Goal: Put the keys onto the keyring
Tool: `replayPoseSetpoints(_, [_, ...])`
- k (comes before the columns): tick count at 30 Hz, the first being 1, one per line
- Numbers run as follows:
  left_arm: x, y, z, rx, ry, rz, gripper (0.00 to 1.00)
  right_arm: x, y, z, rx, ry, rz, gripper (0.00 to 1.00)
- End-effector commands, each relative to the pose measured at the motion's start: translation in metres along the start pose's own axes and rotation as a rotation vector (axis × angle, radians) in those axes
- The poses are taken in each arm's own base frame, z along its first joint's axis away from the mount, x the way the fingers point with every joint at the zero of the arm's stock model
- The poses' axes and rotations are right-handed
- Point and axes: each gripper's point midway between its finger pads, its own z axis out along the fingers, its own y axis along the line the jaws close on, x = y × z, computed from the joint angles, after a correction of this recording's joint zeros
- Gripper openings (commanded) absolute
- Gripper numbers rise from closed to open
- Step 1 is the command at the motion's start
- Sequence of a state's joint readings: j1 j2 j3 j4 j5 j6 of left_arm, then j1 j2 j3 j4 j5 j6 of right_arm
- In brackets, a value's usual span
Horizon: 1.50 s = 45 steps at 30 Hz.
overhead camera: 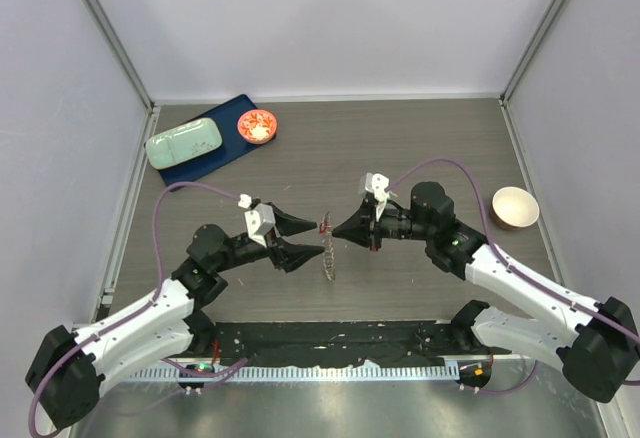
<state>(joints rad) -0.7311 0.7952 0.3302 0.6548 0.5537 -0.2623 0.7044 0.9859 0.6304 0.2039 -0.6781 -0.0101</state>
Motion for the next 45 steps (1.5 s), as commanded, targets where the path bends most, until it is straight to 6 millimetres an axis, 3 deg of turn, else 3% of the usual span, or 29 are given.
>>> replayPoseSetpoints(1, [0.002,0.009,0.002,-0.023,0.075,0.081,0.61,-0.022,-0.002,-0.008,0.027,0.042,-0.063,0.01])
replayPoseSetpoints(3, [0.007,0.005,0.004,0.012,0.109,0.091,0.61,-0.01,0.001,-0.012,0.019,0.105,-0.034,0.01])
replayPoseSetpoints(9, [0.008,0.002,0.009,0.055,0.12,0.106,0.62,-0.001,0.002,-0.018,0.014,0.209,-0.065,0.01])
replayPoseSetpoints(20, [0.006,-0.008,0.023,0.164,0.117,0.094,0.5,0.0,0.007,-0.014,-0.02,0.273,-0.111,0.01])
replayPoseSetpoints(37, [0.01,-0.006,0.03,0.175,0.132,0.072,0.29,-0.001,0.009,-0.012,-0.022,0.276,-0.123,0.01])
replayPoseSetpoints(45, [0.016,-0.01,0.033,0.2,0.155,0.057,0.26,-0.002,0.01,-0.012,-0.023,0.273,-0.129,0.01])
